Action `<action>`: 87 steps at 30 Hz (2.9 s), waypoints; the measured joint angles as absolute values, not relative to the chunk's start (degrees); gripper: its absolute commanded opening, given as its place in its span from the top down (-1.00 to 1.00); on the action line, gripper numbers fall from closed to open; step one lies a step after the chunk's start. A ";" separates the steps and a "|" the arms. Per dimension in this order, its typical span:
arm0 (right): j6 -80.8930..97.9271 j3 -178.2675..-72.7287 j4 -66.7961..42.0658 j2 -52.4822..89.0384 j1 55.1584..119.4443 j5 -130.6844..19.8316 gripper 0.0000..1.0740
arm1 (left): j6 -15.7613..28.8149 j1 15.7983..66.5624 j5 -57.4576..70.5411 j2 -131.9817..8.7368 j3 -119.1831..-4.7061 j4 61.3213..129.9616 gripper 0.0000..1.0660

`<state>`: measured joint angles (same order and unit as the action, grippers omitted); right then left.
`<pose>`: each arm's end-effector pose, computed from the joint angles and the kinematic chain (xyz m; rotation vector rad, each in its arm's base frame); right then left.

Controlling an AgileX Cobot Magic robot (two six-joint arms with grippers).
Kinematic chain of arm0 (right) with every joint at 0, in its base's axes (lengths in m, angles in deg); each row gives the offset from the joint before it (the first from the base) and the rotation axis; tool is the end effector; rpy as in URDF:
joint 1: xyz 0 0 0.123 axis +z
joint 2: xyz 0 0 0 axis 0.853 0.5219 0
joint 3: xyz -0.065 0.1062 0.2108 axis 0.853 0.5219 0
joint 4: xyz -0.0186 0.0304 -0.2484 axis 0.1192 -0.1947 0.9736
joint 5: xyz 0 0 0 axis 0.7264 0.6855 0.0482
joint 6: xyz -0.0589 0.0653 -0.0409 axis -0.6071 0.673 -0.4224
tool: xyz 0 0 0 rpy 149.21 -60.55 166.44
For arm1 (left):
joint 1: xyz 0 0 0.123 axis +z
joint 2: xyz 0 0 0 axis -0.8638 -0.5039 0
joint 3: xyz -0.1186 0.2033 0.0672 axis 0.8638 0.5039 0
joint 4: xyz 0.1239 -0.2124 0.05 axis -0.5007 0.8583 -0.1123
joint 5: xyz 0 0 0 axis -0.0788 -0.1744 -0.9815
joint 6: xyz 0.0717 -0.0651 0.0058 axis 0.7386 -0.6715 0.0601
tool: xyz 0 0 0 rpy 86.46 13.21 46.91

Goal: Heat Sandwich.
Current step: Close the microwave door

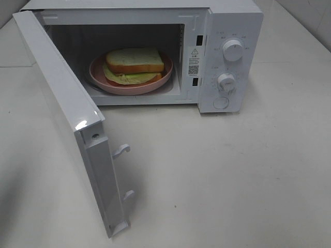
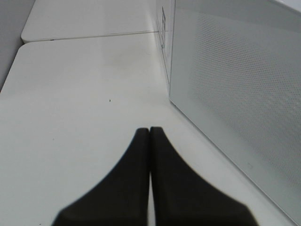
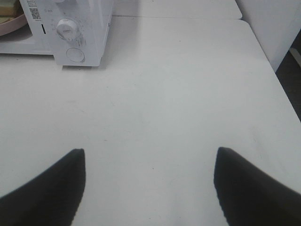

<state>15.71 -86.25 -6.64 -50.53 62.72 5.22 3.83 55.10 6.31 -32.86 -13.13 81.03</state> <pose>0.0432 -0.0048 0.2787 -0.0258 1.9811 -0.0377 0.1747 -0.0142 0.2307 0.0999 1.9983 -0.0398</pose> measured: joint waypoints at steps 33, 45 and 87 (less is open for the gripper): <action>15.71 -86.25 -6.64 -50.53 62.72 5.22 -0.37 | -6.59 55.10 63.78 -71.99 -9.86 65.79 1.00; 15.71 -86.25 -6.64 -50.53 62.72 5.22 -0.37 | -13.01 52.64 67.56 -78.64 -12.73 60.63 1.00; 15.71 -86.25 -6.64 -50.53 62.72 5.22 -0.37 | -9.46 25.48 60.00 -95.31 -38.80 71.00 1.00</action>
<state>15.71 -86.25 -6.64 -50.53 62.72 5.22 -9.46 25.48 60.00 -95.31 -38.80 71.00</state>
